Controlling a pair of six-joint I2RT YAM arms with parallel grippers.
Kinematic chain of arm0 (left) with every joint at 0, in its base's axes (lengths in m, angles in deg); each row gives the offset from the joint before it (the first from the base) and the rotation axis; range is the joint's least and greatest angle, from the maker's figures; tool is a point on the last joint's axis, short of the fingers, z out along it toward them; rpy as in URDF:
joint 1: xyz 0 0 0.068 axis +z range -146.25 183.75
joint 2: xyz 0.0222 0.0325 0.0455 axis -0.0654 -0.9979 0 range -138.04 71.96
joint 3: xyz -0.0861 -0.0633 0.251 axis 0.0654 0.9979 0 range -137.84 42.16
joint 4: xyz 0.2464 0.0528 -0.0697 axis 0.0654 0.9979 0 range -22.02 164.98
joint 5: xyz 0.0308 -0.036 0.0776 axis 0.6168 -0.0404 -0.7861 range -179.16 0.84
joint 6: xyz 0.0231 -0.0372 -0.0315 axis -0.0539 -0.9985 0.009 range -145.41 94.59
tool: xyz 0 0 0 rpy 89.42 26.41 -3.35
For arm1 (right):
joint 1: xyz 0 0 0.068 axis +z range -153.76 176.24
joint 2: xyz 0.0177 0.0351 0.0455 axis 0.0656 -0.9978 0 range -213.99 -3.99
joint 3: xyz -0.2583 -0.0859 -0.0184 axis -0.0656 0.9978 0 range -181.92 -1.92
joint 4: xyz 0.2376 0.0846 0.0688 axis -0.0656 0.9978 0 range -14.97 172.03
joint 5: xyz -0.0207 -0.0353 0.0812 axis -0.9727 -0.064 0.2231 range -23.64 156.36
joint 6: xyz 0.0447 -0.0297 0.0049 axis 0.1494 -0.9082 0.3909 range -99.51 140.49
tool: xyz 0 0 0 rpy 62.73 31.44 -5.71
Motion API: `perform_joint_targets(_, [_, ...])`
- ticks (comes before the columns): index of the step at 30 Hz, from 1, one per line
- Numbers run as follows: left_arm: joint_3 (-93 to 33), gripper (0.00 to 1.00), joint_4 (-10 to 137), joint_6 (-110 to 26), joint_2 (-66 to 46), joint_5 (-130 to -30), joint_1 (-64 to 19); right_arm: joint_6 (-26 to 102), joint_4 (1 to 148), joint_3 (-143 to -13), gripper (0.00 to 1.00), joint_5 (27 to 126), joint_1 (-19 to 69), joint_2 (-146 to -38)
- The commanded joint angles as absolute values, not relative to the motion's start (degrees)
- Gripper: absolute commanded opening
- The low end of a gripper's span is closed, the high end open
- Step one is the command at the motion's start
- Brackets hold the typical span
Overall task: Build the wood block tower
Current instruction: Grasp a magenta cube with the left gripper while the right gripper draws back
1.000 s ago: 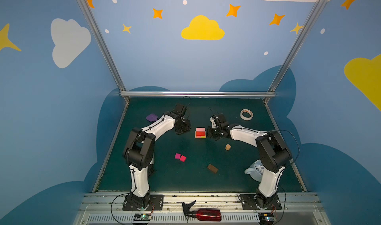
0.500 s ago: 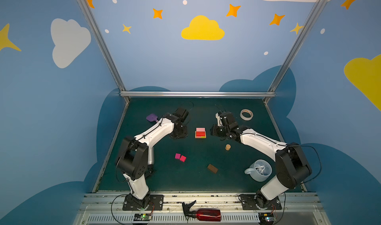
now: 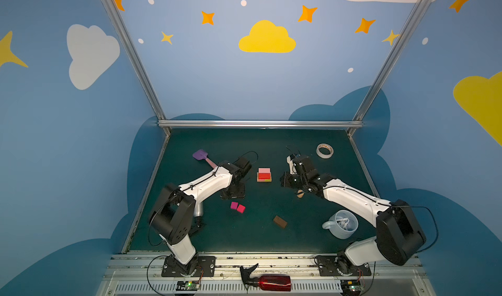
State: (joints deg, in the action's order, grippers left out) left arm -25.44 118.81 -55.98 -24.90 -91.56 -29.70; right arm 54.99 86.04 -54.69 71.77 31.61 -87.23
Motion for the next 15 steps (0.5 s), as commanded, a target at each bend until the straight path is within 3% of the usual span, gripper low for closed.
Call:
perform_joint_targets(1, [-24.20,0.52,119.31,-58.38,-25.86,-93.29,-30.00,55.30,86.44,-53.61,0.00,70.61,31.92,-85.11])
perform_joint_targets(9, [-21.96,0.58,115.85,-58.98,-25.94,-92.34,-30.11,55.68,85.52,-53.16,0.00,71.47,32.09,-85.85])
perform_joint_targets(15, [-22.15,0.55,115.53,-58.42,-27.37,-92.33,-30.09,56.21,84.70,-53.16,0.00,71.75,32.70,-86.81])
